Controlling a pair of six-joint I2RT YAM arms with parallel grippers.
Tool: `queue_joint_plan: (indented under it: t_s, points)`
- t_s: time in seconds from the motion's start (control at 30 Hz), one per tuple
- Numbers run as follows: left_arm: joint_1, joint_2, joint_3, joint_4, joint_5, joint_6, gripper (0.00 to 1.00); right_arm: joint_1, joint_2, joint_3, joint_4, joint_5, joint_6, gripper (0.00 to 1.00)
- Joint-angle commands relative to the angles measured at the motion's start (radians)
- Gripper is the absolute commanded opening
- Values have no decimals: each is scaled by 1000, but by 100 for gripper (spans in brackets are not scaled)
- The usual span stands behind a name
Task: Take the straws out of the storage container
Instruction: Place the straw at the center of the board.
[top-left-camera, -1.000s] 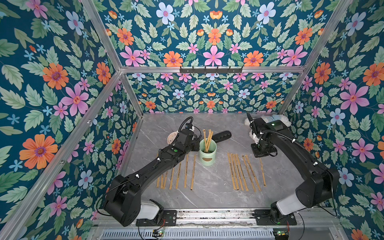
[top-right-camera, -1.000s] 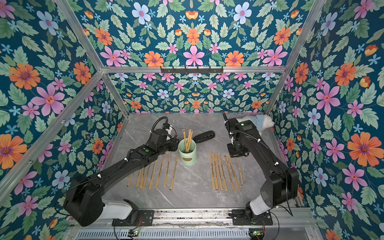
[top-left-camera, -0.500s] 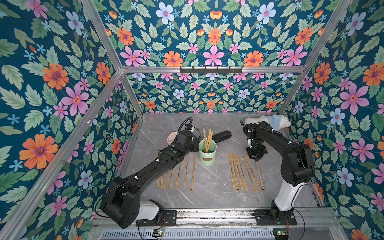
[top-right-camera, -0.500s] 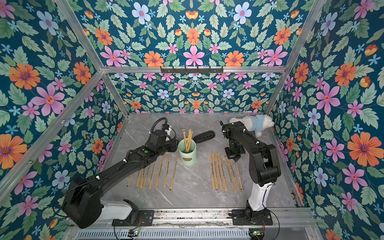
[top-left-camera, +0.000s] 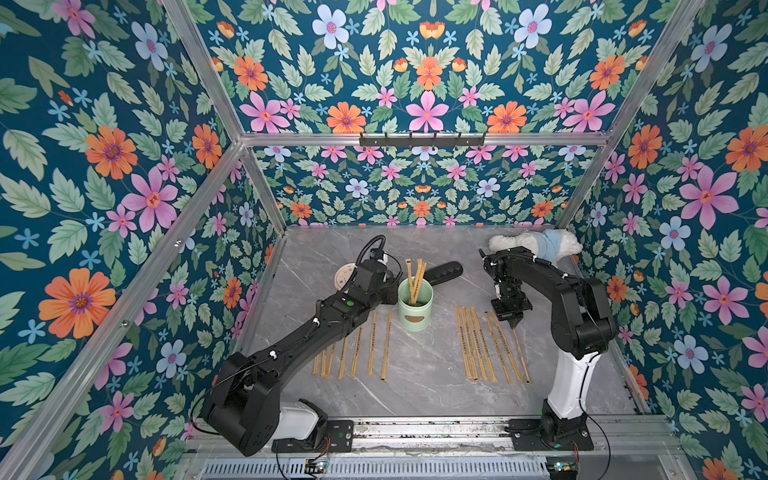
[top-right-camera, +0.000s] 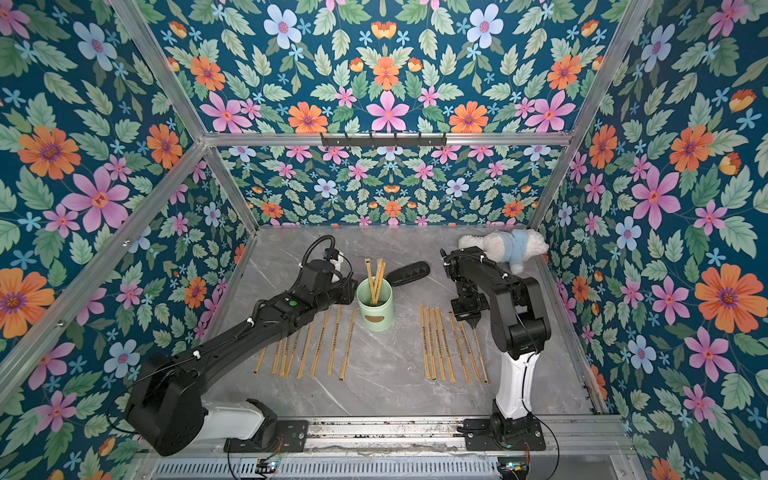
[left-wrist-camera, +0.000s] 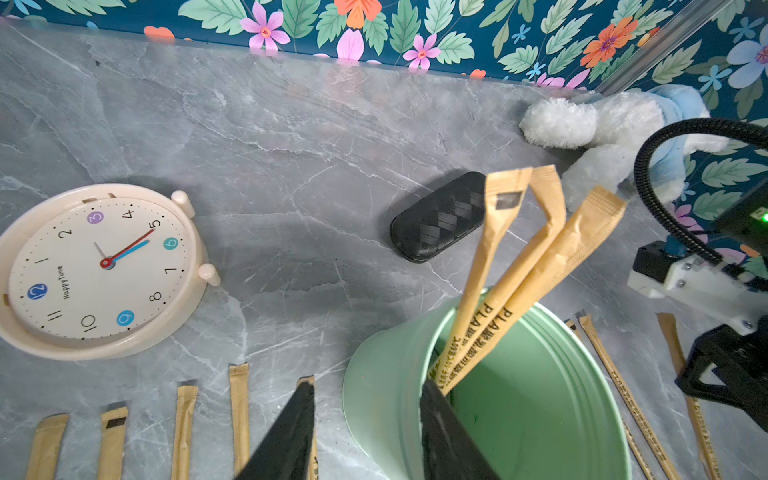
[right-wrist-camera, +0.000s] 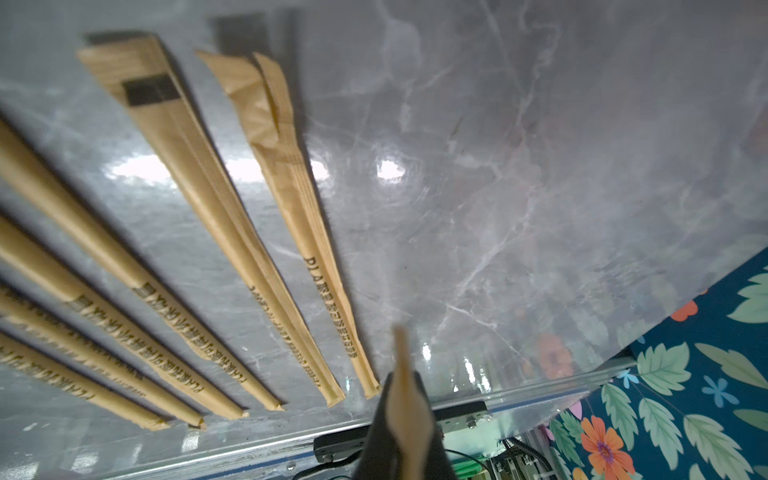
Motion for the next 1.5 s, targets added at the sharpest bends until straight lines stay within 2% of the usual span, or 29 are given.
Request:
queue_joint_plan:
  t_s: [0.0, 0.67, 1.0, 1.1, 1.23, 1.47]
  points:
    - [1, 1, -1, 12, -5, 3, 44, -6, 19, 15, -9, 16, 1, 6]
    - [1, 7, -5, 10, -5, 0, 44, -23, 105, 72, 12, 9, -1, 14]
    - [0, 5, -3, 9, -8, 0, 44, -28, 100, 78, 25, 6, 7, 19]
    - [0, 5, -1, 7, -9, 0, 44, -28, 51, 84, 29, -6, 17, 20]
    - [0, 5, 6, 3, -10, 0, 44, -2, -103, 97, 68, -92, 29, 21]
    - [0, 6, 20, -3, -8, -10, 44, 205, -391, 136, 239, -245, 68, 26]
